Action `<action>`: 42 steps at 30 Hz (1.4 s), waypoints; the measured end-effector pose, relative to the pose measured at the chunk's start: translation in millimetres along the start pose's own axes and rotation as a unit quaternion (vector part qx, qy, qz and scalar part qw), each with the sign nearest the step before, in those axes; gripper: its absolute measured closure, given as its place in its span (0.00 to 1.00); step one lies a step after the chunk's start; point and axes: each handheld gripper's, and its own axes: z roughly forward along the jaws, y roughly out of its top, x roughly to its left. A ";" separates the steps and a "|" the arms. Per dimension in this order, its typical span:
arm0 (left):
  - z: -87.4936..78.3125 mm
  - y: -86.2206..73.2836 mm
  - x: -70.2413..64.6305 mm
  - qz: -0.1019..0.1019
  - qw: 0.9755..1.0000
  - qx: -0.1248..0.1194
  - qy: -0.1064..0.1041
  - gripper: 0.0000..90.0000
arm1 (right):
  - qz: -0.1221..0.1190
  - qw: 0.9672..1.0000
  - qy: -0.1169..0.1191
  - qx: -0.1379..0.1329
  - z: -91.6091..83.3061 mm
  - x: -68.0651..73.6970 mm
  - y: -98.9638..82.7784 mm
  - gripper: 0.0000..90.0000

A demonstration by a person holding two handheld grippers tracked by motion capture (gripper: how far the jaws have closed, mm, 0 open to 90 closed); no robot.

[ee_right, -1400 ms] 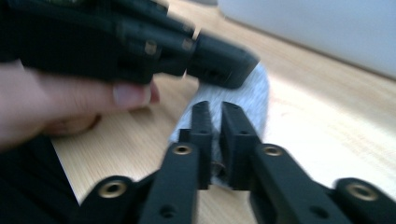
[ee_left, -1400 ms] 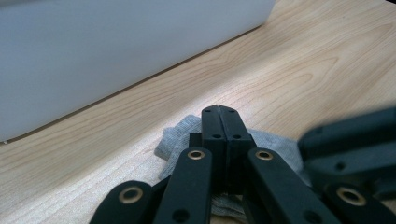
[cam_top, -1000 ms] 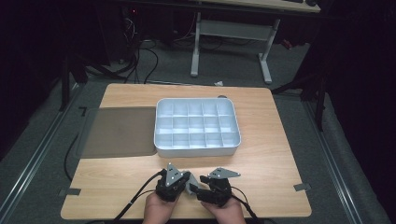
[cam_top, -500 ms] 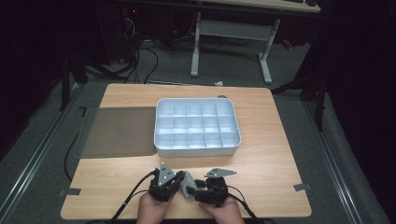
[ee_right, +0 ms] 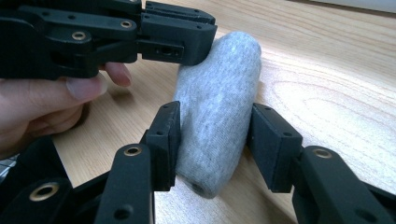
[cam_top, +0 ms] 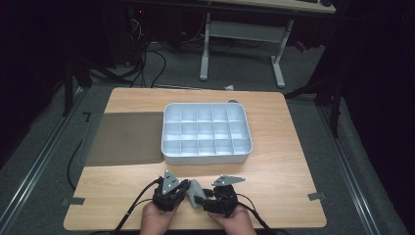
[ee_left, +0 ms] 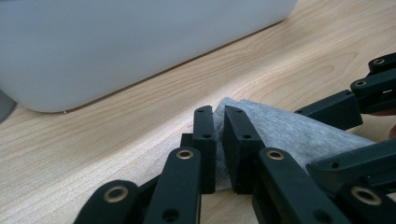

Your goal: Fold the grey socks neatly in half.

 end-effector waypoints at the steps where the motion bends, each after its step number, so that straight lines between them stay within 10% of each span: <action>1: 0.0 -0.2 0.0 -0.001 1.000 0.000 0.000 0.93 | 0.002 1.000 0.003 0.001 0.2 -0.5 0.6 0.62; 42: -15.0 1.8 7.1 0.002 1.000 -0.025 0.005 0.69 | -0.039 0.999 0.008 -0.018 -3.7 2.7 -0.4 0.78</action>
